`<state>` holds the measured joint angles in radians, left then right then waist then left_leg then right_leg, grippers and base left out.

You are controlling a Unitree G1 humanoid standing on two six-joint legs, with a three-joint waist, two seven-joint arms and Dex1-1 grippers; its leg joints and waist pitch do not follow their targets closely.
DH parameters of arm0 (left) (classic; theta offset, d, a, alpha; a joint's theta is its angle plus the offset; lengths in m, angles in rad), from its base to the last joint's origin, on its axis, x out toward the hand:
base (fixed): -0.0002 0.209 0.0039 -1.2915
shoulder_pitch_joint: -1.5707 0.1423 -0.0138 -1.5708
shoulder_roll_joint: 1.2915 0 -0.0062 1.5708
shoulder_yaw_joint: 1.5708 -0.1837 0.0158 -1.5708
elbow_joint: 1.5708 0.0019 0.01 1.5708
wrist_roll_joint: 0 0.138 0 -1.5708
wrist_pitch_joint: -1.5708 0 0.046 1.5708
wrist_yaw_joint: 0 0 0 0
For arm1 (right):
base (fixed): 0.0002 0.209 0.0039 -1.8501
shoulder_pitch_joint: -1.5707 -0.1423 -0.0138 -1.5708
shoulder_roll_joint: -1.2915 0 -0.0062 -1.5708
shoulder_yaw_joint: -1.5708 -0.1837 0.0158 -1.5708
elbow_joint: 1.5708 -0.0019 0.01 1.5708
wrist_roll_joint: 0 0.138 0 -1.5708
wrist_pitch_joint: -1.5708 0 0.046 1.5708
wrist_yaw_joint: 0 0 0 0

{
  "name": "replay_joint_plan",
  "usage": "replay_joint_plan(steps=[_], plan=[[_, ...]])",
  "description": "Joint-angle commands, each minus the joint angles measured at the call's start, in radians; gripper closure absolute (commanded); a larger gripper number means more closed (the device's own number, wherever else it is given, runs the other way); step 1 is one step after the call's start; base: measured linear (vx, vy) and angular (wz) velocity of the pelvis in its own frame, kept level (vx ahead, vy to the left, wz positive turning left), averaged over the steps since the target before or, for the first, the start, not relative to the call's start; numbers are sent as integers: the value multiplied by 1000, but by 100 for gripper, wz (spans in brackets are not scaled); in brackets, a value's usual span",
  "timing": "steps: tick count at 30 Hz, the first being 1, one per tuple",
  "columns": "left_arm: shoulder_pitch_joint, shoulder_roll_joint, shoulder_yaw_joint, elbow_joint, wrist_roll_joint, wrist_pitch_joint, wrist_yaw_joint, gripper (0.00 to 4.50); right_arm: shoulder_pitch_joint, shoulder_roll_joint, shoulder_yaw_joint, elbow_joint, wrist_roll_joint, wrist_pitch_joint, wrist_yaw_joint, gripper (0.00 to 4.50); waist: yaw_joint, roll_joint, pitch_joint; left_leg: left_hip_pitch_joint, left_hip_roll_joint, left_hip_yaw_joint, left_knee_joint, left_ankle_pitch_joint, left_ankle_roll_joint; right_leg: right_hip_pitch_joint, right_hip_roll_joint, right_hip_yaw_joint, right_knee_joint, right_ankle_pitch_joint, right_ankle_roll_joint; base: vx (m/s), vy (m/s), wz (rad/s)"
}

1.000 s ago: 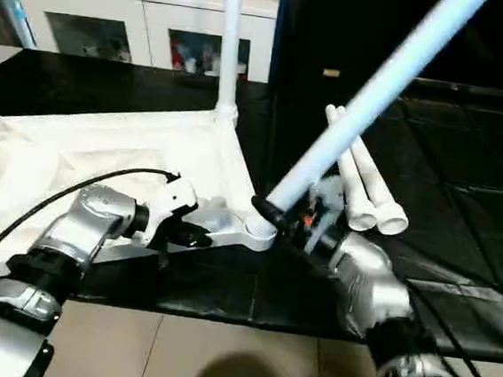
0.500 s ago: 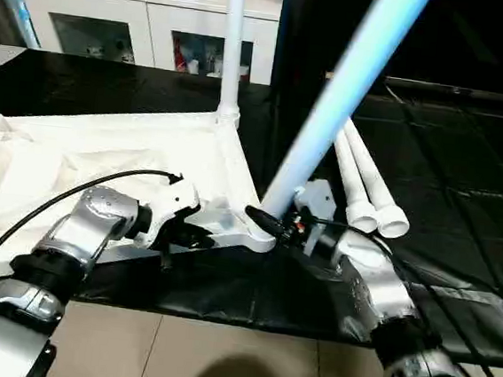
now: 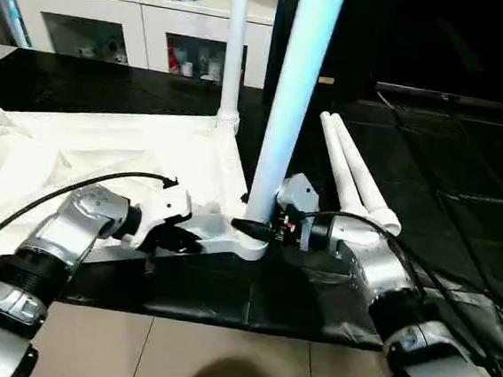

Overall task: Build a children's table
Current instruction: Pick table leg, then rotate leg to tighten

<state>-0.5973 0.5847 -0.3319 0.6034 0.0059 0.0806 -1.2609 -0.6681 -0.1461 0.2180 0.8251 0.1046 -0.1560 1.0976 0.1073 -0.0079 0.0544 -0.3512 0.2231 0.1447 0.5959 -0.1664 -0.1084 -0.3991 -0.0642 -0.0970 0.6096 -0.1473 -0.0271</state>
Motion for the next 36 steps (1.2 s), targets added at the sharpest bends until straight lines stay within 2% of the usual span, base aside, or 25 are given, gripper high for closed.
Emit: replay_joint_plan(steps=[1,2,4,5,8,11,17,23,28,31,32,34,35,36], plan=[[-42,44,26,-33,19,-20,4,450,70,3,86,65,-30,71,125,259,-4,15,-35,14,1,1,-84,-436,20,24,-74,44,-107,-596,-95,0,0,0],[-43,50,17,-35,15,-21,-22,450,73,1,91,55,-28,76,152,259,-4,16,-31,12,2,1,-86,-438,22,25,-74,44,-106,-590,-96,0,0,0],[-42,53,14,-36,14,-20,-33,450,74,1,93,51,-28,78,162,259,-3,14,-34,11,4,0,-88,-426,23,28,-75,46,-102,-564,-105,0,0,0],[-47,60,4,-33,15,-20,-54,450,76,2,96,40,-23,91,193,259,-4,18,-25,10,4,0,-91,-425,22,24,-72,47,-100,-552,-111,0,0,0],[-74,57,-7,4,31,-20,-50,450,78,0,106,27,-27,90,213,259,-3,15,-26,12,5,2,-91,-421,24,27,-72,50,-97,-533,-122,0,0,0],[-89,51,-11,28,46,-22,-38,450,79,-2,113,25,-34,80,222,259,-1,17,-21,14,4,3,-92,-423,23,26,-71,51,-97,-533,-126,0,0,0],[-111,36,-6,72,65,-16,-15,450,77,0,109,25,-39,78,234,259,-3,17,-17,18,2,-1,-92,-442,18,26,-75,46,-108,-610,-99,0,0,0],[-117,29,3,84,50,11,13,450,84,7,98,21,-46,74,207,259,-1,21,-20,20,3,-2,-92,-450,17,26,-76,46,-108,-606,-106,0,0,0],[-104,34,16,76,48,17,4,450,81,12,94,30,-50,70,190,259,-1,21,-24,19,4,-2,-92,-446,17,28,-76,46,-106,-592,-112,0,0,0],[-90,39,26,63,44,34,13,450,66,22,87,58,-63,65,143,259,-1,21,-25,18,4,-3,-92,-446,13,28,-78,45,-107,-603,-111,0,0,0],[-86,40,31,58,41,43,19,450,61,25,84,68,-67,66,123,259,-1,22,-28,19,3,-3,-92,-446,10,30,-79,45,-107,-607,-111,0,0,0],[-63,42,73,16,14,111,61,450,39,42,59,115,-84,66,6,259,-6,23,-28,22,2,-5,-91,-460,0,27,-81,40,-111,-638,-105,0,0,0],[-44,44,100,-16,1,153,91,450,24,53,42,144,-90,71,-76,259,-11,20,-28,24,0,-7,-89,-473,-7,27,-79,35,-115,-662,-96,0,0,0],[-26,46,120,-44,-9,185,115,450,14,61,25,167,-91,77,-135,259,-16,22,-28,22,0,-9,-89,-479,-15,28,-82,33,-111,-667,-93,0,0,0]])
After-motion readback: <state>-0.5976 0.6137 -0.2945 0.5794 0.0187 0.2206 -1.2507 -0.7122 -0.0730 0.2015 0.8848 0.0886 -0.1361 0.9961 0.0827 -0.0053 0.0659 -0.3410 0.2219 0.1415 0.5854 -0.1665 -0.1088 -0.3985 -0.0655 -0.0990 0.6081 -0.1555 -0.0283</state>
